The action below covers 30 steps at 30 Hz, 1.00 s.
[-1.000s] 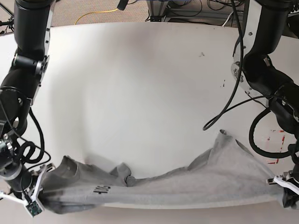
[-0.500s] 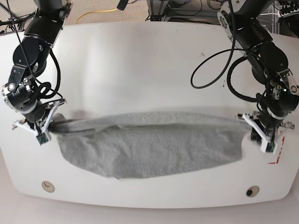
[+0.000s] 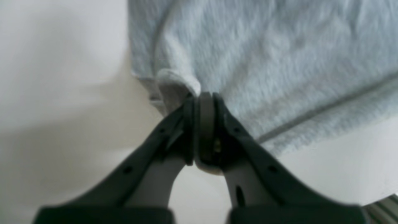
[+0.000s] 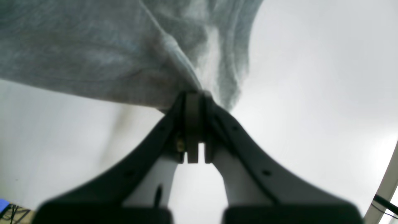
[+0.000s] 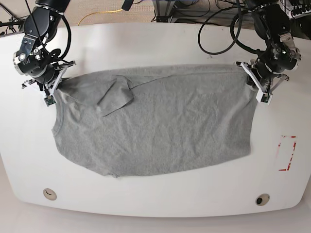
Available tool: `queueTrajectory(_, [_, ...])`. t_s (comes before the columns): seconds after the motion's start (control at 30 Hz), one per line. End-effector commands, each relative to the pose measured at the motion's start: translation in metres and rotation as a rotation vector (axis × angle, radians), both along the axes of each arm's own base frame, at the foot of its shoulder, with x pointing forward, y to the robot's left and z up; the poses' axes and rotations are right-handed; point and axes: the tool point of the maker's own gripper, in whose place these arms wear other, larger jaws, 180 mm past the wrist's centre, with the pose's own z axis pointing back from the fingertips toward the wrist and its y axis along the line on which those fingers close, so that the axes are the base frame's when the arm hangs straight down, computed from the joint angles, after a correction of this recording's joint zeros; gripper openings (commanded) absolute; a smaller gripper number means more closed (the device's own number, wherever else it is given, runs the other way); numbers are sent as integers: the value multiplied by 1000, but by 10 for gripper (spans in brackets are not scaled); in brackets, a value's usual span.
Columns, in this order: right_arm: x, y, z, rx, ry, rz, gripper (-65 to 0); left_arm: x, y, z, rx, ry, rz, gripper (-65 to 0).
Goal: Fold the T-shirt properly
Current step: 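Lay the shirt flat, pulling both grippers back toward the robot, then fold the held shirt edge over onto the shirt body with both grippers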
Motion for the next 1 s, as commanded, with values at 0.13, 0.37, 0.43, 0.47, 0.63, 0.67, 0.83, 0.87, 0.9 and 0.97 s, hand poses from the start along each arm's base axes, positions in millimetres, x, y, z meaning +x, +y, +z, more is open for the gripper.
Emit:
queueTrajectory(0.13, [-21,-2,-8,-8,39,7,-650,2,4,7,14,-30,-9,-650])
queueTrajectory(0.37, [-30,-17,-9,-14,49,-44,-650,5,13,12,42,-36,-15,-650])
queueTrajectory(0.43, [-32,-17,-14,7,57,-61,-650,7,13,13,44,-40,-15,-650])
queueTrajectory(0.47, [-34,-17,-16,5,64,-65,-636,7,13,13,42,-40,-15,-650])
queueTrajectory(0.63, [-40,-10,-16,15,64,-58,-412,8,13,14,43,-43,-15,-650])
queueTrajectory(0.67, [-43,-4,-20,33,66,-64,-346,6,12,13,41,-39,-15,-650])
queueTrajectory(0.83, [-45,6,-17,81,28,-112,-250,6,13,13,42,-39,-15,-650])
queueTrajectory(0.87, [-44,10,-16,98,20,-112,-249,6,13,12,42,-38,-15,-650])
queueTrajectory(0.9, [-44,15,-16,114,12,-110,-249,5,13,12,43,-36,-15,-650])
queueTrajectory(0.97, [-40,25,-13,161,-12,-101,-249,5,15,12,47,-34,-14,-650])
